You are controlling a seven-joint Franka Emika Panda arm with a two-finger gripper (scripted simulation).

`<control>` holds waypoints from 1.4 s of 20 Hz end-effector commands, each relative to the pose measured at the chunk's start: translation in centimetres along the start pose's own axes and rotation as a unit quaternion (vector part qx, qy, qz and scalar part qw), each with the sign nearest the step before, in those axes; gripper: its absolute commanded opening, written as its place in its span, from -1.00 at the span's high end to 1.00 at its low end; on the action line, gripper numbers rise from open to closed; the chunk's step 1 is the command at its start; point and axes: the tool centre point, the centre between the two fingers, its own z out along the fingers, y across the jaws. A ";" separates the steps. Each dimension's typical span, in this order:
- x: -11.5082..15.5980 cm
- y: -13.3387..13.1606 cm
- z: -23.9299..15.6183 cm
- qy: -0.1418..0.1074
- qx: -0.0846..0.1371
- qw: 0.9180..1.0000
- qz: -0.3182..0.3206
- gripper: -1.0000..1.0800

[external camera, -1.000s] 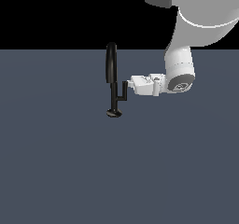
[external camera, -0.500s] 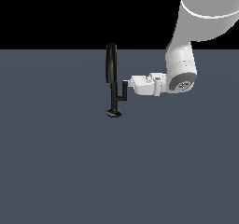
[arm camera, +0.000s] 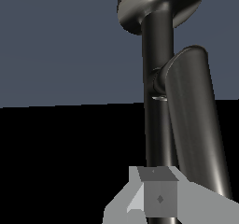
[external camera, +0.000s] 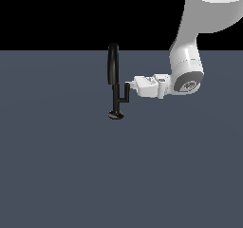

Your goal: Turn on the faucet by rotating a designated handle.

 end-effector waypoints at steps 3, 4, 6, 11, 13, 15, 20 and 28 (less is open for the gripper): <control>-0.5 1.1 0.0 -0.001 -0.003 1.000 0.000 1.00; -0.6 1.3 0.0 -0.001 -0.003 1.000 0.000 1.00; -0.7 1.8 0.0 -0.001 -0.003 1.000 0.000 1.00; -0.6 2.1 0.0 0.000 -0.001 1.000 -0.002 1.00; -0.3 2.7 0.0 0.000 -0.001 1.000 -0.001 1.00; -0.1 3.3 0.0 0.000 -0.001 1.000 -0.001 1.00; 0.5 4.8 0.0 -0.001 -0.002 1.000 -0.001 1.00; 1.5 7.0 0.0 -0.001 -0.002 1.000 0.000 1.00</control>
